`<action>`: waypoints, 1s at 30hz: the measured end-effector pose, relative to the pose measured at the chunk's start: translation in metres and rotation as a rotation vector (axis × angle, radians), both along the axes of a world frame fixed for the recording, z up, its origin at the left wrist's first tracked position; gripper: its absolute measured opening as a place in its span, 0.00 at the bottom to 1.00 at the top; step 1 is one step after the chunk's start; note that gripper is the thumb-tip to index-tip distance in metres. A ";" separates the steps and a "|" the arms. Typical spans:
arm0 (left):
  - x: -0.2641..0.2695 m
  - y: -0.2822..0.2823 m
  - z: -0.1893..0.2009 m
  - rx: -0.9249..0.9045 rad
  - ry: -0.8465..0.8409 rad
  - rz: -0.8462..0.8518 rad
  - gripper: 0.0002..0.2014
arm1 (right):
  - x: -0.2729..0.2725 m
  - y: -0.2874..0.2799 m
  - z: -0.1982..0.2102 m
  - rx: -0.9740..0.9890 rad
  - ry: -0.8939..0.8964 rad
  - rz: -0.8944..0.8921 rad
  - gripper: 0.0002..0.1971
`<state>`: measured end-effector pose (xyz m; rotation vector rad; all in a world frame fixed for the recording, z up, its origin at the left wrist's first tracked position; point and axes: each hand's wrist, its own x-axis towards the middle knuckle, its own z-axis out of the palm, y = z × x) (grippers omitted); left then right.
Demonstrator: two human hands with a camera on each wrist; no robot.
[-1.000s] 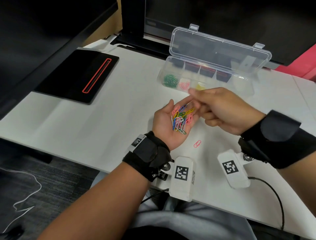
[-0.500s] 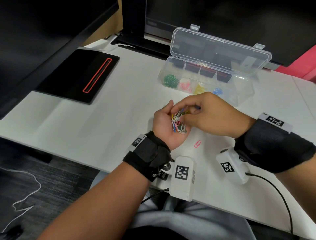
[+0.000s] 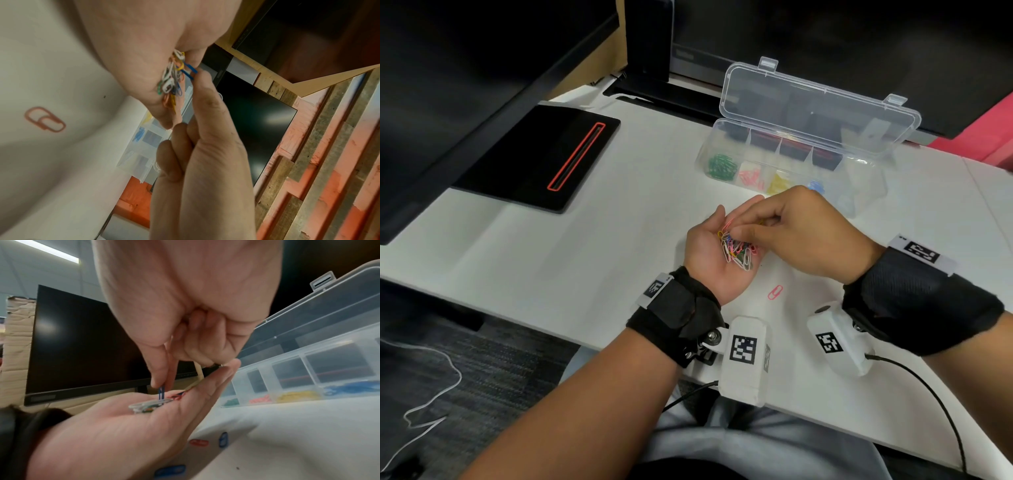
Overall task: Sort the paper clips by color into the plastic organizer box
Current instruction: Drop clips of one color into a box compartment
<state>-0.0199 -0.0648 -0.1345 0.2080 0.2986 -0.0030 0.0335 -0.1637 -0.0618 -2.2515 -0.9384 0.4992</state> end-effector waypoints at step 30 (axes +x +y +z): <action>0.003 -0.001 -0.004 0.043 -0.072 -0.014 0.29 | 0.020 -0.003 0.002 -0.161 -0.230 -0.087 0.06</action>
